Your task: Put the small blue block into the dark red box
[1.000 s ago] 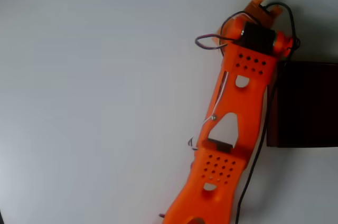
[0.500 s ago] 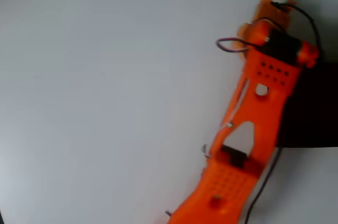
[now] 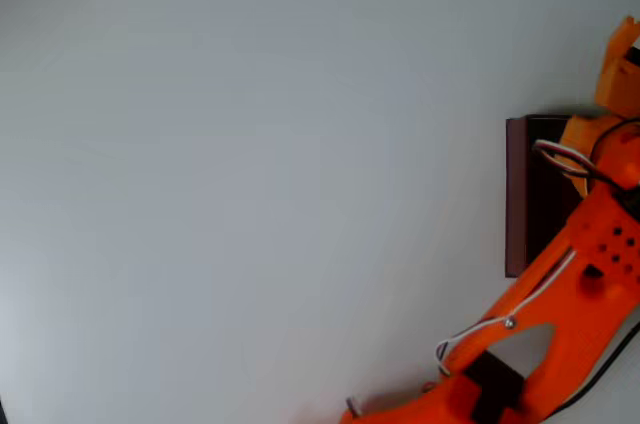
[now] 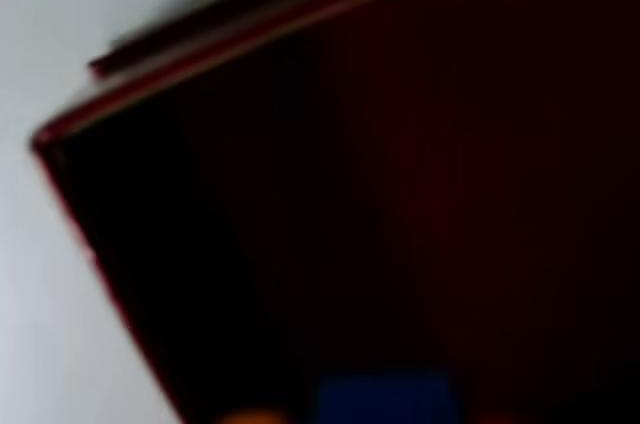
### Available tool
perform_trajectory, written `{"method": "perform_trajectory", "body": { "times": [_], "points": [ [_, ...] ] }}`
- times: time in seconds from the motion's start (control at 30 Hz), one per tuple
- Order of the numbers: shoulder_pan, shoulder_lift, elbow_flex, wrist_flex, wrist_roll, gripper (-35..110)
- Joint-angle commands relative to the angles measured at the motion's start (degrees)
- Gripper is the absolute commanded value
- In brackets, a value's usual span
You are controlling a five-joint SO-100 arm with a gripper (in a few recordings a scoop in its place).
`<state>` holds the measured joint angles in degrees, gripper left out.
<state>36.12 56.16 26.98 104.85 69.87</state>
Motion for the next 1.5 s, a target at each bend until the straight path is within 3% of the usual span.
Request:
{"method": "perform_trajectory", "body": {
  "times": [0.0, 0.27, 0.57, 0.87, 1.1, 1.2, 1.33, 1.47],
  "points": [
    [3.6, -1.93, 0.26, 0.35, -4.39, 0],
    [8.88, -16.17, -10.28, 0.44, -20.48, 5],
    [8.7, -6.42, -0.88, 0.44, -30.32, 16],
    [2.72, 30.32, 31.55, -0.35, -45.26, 12],
    [-10.55, 81.91, 80.16, -19.86, -51.68, 8],
    [-17.75, 104.85, 94.13, -22.85, -53.53, 3],
    [-29.36, 111.97, 100.9, -19.86, -57.57, 0],
    [-41.57, 114.43, 109.69, -23.91, -63.46, 0]
  ]
}}
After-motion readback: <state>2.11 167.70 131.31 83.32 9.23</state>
